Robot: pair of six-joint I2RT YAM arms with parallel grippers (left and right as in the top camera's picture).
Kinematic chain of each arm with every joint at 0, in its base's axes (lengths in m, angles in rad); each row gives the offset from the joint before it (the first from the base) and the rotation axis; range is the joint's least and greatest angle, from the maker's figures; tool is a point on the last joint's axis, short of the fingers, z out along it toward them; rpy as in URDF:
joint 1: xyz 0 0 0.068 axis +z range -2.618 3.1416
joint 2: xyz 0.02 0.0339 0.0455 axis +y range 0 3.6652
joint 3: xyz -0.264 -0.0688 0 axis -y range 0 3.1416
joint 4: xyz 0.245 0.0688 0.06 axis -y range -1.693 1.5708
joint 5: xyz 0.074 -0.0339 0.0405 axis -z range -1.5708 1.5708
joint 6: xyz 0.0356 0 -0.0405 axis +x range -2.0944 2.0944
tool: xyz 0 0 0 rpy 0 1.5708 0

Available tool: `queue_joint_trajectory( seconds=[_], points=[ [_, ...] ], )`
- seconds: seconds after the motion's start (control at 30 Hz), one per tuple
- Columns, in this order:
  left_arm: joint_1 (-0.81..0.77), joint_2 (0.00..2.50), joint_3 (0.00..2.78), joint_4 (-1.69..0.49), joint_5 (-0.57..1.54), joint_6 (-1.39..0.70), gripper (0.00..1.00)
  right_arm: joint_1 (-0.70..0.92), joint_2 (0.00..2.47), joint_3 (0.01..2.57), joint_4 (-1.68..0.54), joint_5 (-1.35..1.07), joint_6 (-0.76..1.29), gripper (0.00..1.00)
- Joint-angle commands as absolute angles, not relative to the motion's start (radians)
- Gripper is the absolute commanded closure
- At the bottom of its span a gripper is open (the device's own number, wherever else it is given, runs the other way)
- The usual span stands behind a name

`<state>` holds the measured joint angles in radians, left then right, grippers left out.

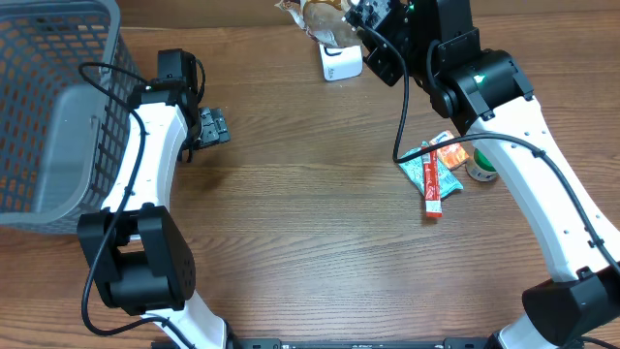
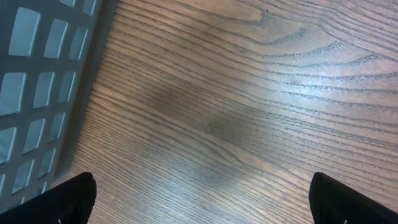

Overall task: Scan the item barcode
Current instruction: 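Carry the snack bag up to the white scanner with the right gripper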

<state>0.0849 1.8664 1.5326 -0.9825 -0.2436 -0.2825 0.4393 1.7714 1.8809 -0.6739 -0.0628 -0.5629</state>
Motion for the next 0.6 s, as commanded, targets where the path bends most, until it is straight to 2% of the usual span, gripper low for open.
queue_joint_trajectory(
  seconds=[0.0, 0.27, 0.57],
  points=[
    [0.082, 1.872, 1.555, -0.982, -0.239, -0.292, 0.00, 0.443, 1.745, 1.906, -0.619, -0.045, -0.577, 0.97],
    [0.082, 1.872, 1.555, -0.982, -0.239, -0.292, 0.00, 0.444, 1.745, 1.906, -0.503, -0.045, -0.741, 0.97],
    [0.082, 1.872, 1.555, -0.982, -0.239, -0.292, 0.00, 0.444, 1.804, 1.905, -0.385, -0.042, -0.743, 0.96]
  ],
)
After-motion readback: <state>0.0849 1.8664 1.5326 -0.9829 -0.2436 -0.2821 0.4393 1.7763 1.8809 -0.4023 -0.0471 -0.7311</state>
